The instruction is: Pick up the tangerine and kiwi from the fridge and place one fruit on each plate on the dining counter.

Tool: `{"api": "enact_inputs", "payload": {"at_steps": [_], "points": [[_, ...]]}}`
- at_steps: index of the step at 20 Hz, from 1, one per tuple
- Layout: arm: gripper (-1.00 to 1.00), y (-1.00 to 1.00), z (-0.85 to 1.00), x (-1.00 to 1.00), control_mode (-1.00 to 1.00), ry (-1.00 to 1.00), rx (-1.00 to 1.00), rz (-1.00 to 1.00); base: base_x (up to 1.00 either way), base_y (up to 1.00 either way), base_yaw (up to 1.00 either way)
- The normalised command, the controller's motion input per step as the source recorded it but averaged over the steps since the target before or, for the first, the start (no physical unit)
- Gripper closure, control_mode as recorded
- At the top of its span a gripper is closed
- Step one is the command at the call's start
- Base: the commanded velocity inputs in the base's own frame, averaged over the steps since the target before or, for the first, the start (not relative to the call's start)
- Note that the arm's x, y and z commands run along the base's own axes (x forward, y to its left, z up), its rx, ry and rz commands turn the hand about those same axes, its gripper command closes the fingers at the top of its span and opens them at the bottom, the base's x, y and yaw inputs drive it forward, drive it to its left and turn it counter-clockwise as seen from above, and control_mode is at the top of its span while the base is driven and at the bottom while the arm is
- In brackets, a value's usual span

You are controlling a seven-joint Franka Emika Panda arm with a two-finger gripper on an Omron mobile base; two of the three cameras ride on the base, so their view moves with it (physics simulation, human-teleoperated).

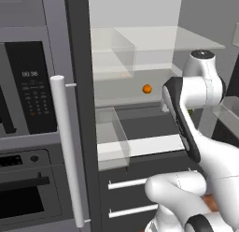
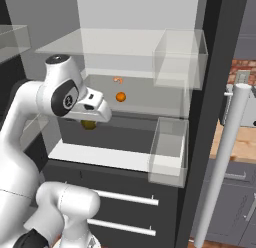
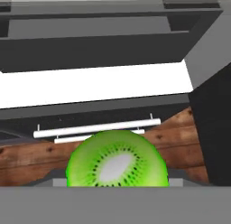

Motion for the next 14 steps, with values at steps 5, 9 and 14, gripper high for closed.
{"api": "enact_inputs", "payload": {"at_steps": [5, 9, 14], "points": [[1.0, 0.0, -0.75, 0.0, -1.0, 0.09, 0.0, 0.0, 0.0, 0.0, 0.0], [1.0, 0.0, -0.22, 0.0, -1.0, 0.04, 0.0, 0.0, 0.0, 0.0, 0.0], [1.0, 0.0, 0.0, 0.0, -1.0, 0.0, 0.0, 0.0, 0.0, 0.0, 0.0]]}}
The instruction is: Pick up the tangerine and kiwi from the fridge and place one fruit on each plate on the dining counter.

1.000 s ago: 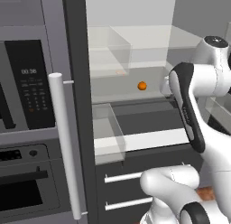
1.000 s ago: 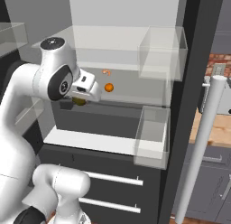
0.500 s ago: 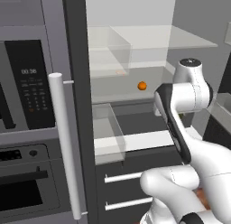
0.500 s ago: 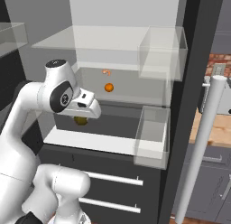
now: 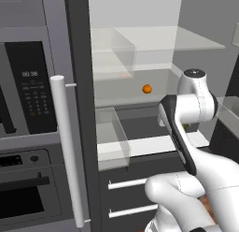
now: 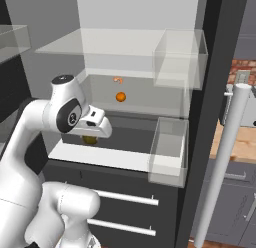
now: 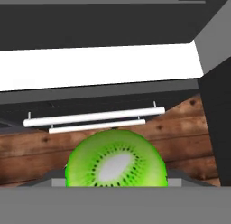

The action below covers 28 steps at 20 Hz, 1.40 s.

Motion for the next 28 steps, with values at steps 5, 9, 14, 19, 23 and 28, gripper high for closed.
{"api": "enact_inputs", "payload": {"at_steps": [5, 9, 14, 19, 23, 28], "points": [[1.0, 0.0, 0.0, -0.06, -1.0, 0.0, 0.0, 0.0, 0.0, 0.0, 0.0], [1.0, 0.0, 0.0, 0.0, 1.0, 0.0, 0.0, 0.0, -0.7, 0.0, 0.0], [1.0, 0.0, 0.0, 0.0, 1.0, 0.0, 0.0, 0.0, -0.88, 0.0, -0.05], [1.0, 0.0, 0.0, 0.0, 1.0, 0.0, 0.0, 0.0, -0.84, -0.01, -0.29], [1.0, 0.0, 0.0, 0.0, 1.0, 0.0, 0.0, 0.0, -0.63, -0.01, -0.66], [1.0, 0.0, 0.0, 0.0, 1.0, 0.0, 0.0, 0.0, -0.09, -0.09, -0.86]]}}
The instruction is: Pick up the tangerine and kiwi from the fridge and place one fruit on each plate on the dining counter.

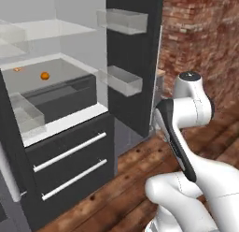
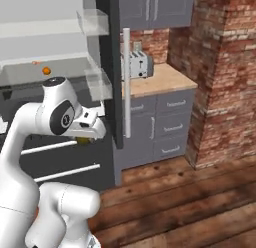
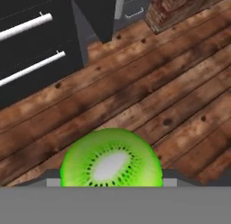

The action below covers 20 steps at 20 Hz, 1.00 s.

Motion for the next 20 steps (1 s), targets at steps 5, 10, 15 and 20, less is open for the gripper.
{"api": "enact_inputs", "payload": {"at_steps": [5, 10, 15, 20], "points": [[1.0, 0.0, 0.0, 0.0, 1.0, 0.0, 0.0, 0.0, -0.08, -0.28, -0.83], [1.0, 0.0, 0.0, 0.0, 1.0, 0.0, 0.0, 0.0, 0.0, -0.16, -0.94], [1.0, 0.0, 0.0, 0.0, 1.0, 0.0, 0.0, 0.0, 0.0, -0.25, -0.92], [1.0, 0.0, 0.0, 0.0, 1.0, 0.0, 0.0, 0.0, 0.0, -0.21, -0.76]]}}
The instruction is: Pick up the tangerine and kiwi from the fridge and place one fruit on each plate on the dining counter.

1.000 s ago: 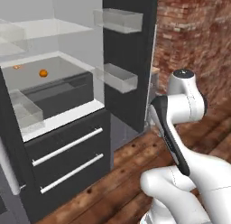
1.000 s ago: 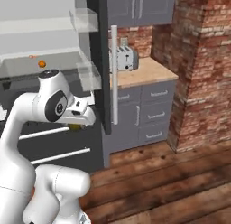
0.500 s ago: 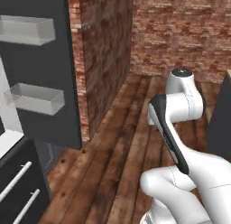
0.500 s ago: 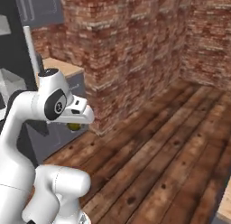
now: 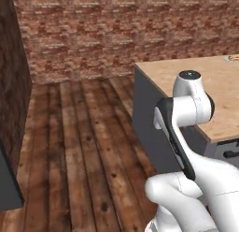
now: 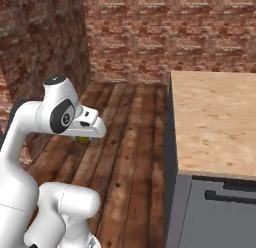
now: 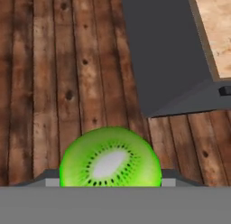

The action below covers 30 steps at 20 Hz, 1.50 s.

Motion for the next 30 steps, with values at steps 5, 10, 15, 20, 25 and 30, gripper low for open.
{"api": "enact_inputs", "payload": {"at_steps": [5, 10, 15, 20, 25, 30], "points": [[1.0, 0.0, 0.0, 0.0, 1.0, 0.0, 0.0, 0.0, 0.09, -0.2, -0.31], [1.0, 0.0, 0.0, 0.0, 1.0, 0.0, 0.0, 0.0, 0.63, -0.16, 0.3], [1.0, 0.0, 0.0, 0.0, 1.0, 0.0, 0.0, 0.0, 0.68, -0.27, 0.46], [1.0, 0.0, 0.0, 0.0, 1.0, 0.0, 0.0, 0.0, 0.9, -0.09, 0.03], [1.0, 0.0, 0.0, 0.0, 1.0, 0.0, 0.0, 0.0, 1.0, 0.0, -0.01], [1.0, 0.0, 0.0, 0.0, 1.0, 0.0, 0.0, 0.0, 1.0, 0.0, 0.0]]}}
